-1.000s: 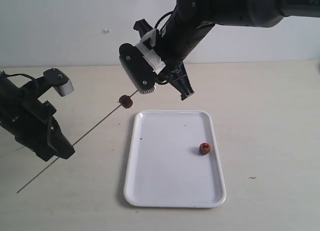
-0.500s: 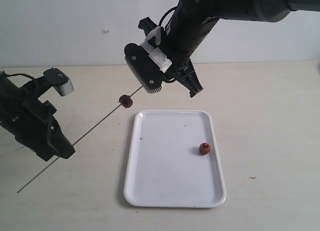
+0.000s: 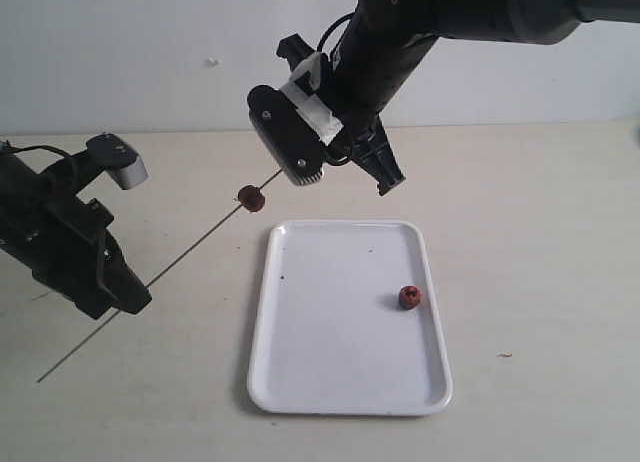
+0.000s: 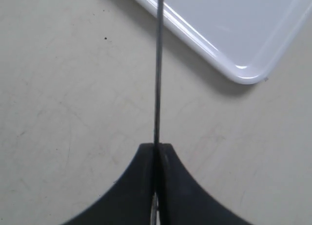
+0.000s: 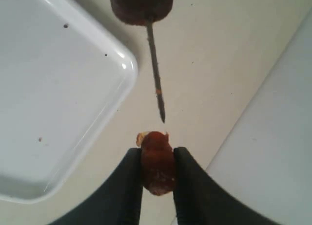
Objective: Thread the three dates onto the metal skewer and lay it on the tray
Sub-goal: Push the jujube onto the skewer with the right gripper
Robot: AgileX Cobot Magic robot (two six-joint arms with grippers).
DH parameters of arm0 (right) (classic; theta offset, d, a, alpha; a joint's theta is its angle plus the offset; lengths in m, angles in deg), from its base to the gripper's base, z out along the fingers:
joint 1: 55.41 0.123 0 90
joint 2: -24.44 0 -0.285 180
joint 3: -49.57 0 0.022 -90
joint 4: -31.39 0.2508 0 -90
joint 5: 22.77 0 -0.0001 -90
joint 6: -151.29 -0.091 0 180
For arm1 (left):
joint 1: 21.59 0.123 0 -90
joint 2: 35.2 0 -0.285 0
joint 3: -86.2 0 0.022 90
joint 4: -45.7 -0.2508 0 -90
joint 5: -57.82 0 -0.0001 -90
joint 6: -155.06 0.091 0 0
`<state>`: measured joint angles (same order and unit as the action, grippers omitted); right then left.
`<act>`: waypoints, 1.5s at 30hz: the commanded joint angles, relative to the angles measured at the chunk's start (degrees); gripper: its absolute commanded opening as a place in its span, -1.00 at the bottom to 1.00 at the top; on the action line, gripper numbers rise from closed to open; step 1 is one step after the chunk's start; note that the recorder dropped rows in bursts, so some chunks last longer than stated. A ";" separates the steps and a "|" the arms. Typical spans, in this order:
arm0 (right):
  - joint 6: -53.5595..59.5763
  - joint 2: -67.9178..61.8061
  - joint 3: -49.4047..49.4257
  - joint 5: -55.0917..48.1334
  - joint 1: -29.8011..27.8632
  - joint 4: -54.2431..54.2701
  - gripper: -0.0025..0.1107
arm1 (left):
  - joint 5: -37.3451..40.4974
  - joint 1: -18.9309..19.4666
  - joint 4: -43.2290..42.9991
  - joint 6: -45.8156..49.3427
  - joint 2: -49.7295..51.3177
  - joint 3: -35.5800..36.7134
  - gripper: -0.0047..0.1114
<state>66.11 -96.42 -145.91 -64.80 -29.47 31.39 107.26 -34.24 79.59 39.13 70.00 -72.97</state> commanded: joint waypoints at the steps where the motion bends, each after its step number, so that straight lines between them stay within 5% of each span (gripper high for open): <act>1: -0.01 0.28 -0.40 0.69 0.05 0.00 -0.57 | -0.23 -0.04 0.83 0.18 -0.10 -0.44 -0.92; 45: -0.26 0.28 -0.40 0.31 5.03 0.00 -0.46 | -1.60 -0.04 1.16 0.46 -0.10 -0.44 -0.92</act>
<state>66.11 -96.42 -145.91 -63.86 -25.35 31.39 106.77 -34.24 79.70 39.34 70.00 -72.97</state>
